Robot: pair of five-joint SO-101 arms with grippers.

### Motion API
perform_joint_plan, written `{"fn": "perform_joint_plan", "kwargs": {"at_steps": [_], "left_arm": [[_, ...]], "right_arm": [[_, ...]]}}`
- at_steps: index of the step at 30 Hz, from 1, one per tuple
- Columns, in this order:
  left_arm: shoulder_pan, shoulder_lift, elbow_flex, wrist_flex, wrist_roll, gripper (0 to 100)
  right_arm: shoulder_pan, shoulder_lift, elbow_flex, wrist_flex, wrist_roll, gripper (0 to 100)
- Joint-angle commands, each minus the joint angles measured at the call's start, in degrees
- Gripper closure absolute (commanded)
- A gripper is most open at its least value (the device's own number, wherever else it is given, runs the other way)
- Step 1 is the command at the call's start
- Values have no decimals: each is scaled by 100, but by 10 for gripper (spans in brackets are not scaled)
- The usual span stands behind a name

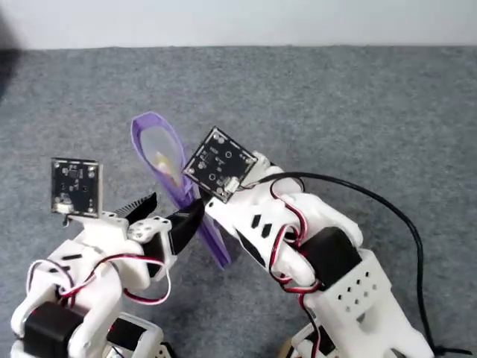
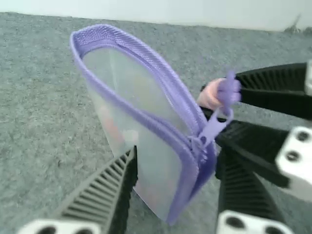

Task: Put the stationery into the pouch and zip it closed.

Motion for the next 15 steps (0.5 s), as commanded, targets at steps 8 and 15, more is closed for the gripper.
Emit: {"fn": "perform_joint_plan", "kwargs": {"at_steps": [8,15], "left_arm": [[-9,0,136,-431,26,894],[-9,0,84,-536,0,979]], "right_arm": [[-110,-286,-62,48,35,991],[-22,-514,123,48,44,991]]}}
